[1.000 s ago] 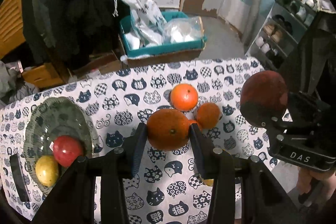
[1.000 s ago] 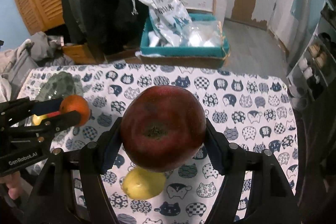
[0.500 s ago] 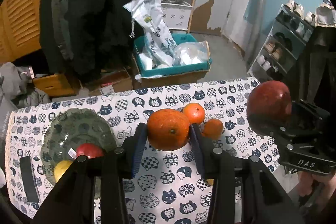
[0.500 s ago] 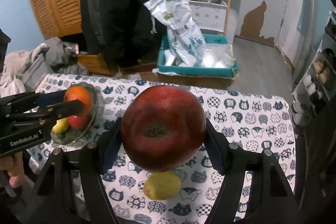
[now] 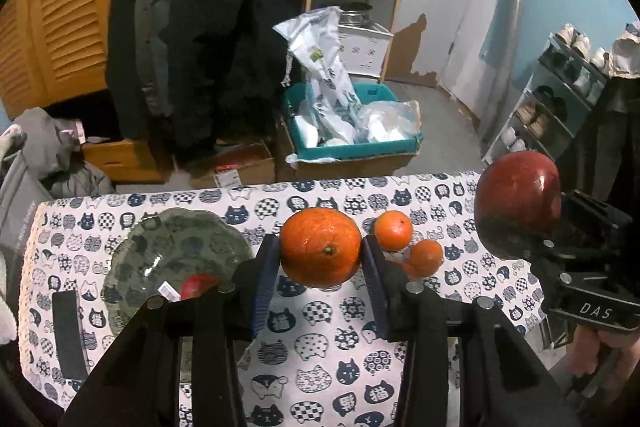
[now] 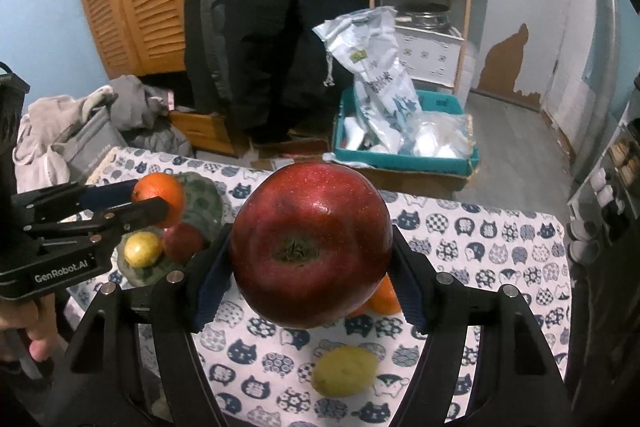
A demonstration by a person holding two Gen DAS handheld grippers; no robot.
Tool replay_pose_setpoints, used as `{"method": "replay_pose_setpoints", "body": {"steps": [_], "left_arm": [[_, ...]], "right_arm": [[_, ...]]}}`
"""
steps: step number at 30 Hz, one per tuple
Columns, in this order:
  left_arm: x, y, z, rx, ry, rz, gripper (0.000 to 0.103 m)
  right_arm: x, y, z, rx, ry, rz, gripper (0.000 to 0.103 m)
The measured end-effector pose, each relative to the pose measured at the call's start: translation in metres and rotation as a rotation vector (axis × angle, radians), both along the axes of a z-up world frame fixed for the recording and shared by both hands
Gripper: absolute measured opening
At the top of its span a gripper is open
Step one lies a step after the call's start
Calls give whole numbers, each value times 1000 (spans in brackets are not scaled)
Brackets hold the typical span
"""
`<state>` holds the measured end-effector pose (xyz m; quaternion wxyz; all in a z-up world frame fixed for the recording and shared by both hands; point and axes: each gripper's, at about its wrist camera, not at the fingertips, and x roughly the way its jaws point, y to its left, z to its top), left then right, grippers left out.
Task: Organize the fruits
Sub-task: 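Carry the tangerine with the left tool while the right tool carries the apple toward the bowl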
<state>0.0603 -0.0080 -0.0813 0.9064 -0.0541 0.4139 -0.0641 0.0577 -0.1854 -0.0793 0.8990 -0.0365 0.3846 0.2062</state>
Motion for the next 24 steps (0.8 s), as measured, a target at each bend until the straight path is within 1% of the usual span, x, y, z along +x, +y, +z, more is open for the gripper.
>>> {"method": "replay_pose_setpoints", "body": {"steps": [12,16,24], "left_arm": [[-7,54,-1,-2,-11,101,42],[-8,73,-5,3,-5,138,42],[-9,115,-10,-13,5,222,42]], "right_arm": [[12,54,4,9,4,66,72],[17,73,0,15,24,88,72],[31,115,-11,16,66,135,72]]}}
